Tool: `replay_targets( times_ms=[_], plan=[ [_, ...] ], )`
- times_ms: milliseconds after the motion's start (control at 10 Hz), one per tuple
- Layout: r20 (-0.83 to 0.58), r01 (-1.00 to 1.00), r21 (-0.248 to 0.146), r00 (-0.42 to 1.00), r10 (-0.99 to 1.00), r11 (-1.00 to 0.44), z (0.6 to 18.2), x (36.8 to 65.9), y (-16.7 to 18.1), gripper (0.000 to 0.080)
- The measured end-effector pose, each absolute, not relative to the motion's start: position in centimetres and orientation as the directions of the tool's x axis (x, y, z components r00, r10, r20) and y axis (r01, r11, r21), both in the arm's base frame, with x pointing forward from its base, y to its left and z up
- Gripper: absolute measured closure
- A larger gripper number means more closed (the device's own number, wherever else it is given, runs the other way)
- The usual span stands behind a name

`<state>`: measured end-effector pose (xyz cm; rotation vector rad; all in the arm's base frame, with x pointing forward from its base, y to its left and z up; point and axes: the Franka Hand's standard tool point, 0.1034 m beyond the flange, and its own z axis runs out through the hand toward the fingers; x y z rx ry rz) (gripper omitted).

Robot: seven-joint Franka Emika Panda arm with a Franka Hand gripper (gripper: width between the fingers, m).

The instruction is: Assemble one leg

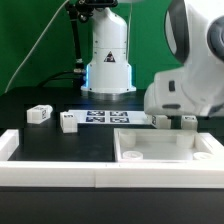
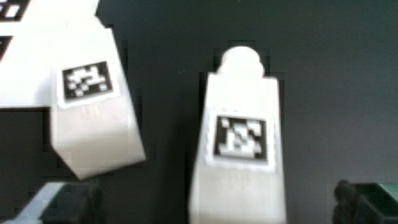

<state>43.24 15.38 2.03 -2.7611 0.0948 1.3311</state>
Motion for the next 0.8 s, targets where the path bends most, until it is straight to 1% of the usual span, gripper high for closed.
replay_targets(
  times_ms=[400,800],
  plan=[
    [-0.779,-0.084,-0.036,0.627,-0.025,-0.996,0.8,41.9,15.6,0.0151],
    [-0.782,-0.086,-0.033,0.623,-0.028,-0.996,0.6,41.6,15.4,0.0151]
  ],
)
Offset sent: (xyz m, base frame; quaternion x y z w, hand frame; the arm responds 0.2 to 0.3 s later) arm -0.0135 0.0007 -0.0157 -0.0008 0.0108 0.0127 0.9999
